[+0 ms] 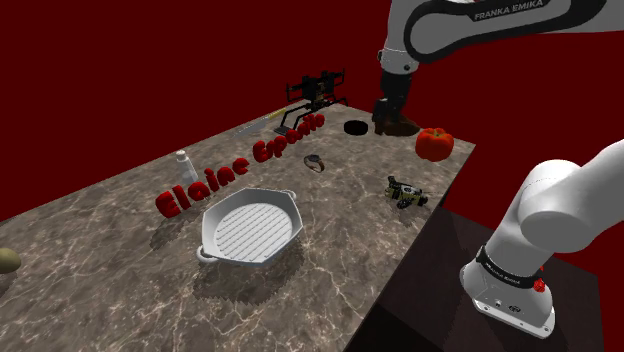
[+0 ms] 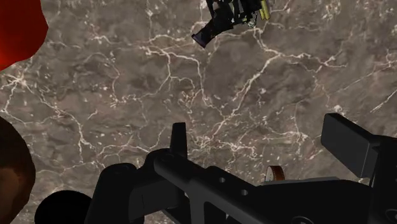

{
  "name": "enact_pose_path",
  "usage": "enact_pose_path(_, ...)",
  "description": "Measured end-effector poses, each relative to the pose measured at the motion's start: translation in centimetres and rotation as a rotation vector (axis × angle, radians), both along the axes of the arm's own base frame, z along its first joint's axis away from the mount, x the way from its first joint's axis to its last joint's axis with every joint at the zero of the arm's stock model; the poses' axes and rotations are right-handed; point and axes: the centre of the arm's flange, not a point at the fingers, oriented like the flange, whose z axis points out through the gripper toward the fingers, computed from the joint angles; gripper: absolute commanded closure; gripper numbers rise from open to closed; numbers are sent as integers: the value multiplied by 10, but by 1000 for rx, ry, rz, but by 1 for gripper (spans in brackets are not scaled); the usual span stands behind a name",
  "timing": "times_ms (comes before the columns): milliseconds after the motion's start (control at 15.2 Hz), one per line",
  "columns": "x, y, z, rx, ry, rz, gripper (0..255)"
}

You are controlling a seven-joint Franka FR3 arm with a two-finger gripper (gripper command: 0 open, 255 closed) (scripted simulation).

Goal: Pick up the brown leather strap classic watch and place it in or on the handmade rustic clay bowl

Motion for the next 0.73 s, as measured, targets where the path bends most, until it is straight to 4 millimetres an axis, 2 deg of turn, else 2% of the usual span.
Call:
enact_pose_path(594,96,35,-63,29,3,-20,0)
enact_pose_path(726,116,38,-76,35,4,-25,0)
